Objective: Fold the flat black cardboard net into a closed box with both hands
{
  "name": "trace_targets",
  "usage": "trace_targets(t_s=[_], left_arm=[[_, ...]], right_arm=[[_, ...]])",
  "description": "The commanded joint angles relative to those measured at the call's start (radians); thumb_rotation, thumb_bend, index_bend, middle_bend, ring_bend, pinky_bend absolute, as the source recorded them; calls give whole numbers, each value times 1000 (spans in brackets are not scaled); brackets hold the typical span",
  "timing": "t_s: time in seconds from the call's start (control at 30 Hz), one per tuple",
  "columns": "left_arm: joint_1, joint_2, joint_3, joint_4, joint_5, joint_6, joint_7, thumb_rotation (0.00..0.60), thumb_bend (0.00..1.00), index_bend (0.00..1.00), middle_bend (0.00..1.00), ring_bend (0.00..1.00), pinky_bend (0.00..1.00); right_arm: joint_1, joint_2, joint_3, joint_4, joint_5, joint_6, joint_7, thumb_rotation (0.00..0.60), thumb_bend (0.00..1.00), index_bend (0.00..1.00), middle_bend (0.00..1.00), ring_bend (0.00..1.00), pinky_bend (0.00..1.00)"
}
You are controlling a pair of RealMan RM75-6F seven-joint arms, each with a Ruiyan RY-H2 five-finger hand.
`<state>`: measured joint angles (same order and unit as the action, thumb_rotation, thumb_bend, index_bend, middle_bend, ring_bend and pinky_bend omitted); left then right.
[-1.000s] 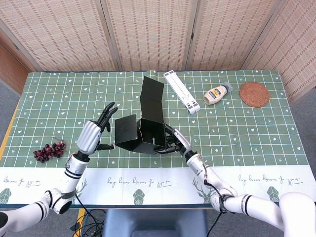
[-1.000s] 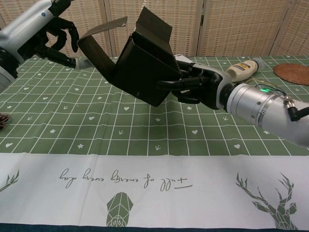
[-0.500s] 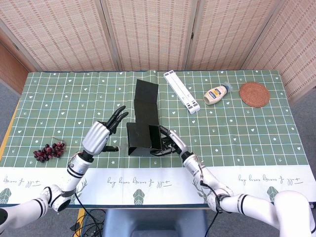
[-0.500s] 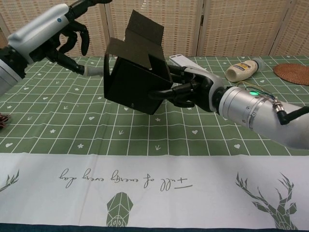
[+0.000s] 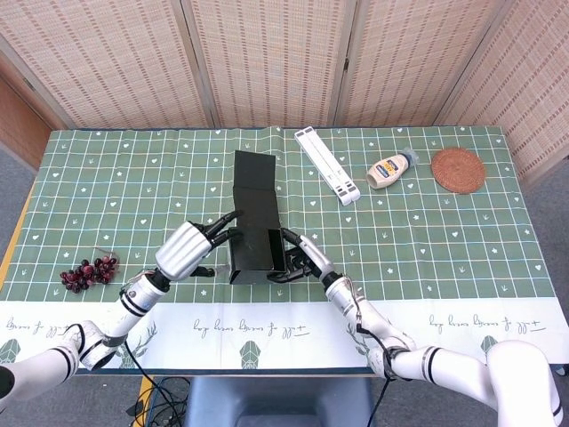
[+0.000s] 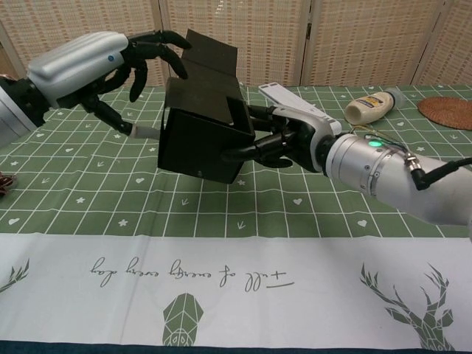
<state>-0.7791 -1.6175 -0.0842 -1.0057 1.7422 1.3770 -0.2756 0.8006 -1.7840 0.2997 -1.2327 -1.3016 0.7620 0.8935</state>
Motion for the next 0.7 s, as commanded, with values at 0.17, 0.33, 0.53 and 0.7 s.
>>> trace_targets(t_s=[0.17, 0.33, 0.53, 0.7], left_arm=[[-15, -25, 14, 33, 4, -2, -44, 600, 119, 318, 160, 627, 850], [-25, -27, 35, 51, 11, -23, -52, 600, 119, 332, 175, 628, 850], [-23, -31, 70, 84, 10, -61, -67, 600, 119, 345, 186, 628, 850], [-13, -52, 96, 126, 10, -68, -100, 600, 119, 358, 203, 628, 850]], right_arm=[[14, -22, -1, 35, 5, -6, -40, 600, 75, 366, 459, 783, 1000], [20, -35, -1, 54, 13, -7, -69, 600, 75, 366, 459, 783, 1000], [34, -59, -3, 88, 24, -26, -102, 600, 75, 366, 459, 783, 1000], [44, -80, -1, 119, 28, -40, -106, 600, 75, 366, 458, 783, 1000]])
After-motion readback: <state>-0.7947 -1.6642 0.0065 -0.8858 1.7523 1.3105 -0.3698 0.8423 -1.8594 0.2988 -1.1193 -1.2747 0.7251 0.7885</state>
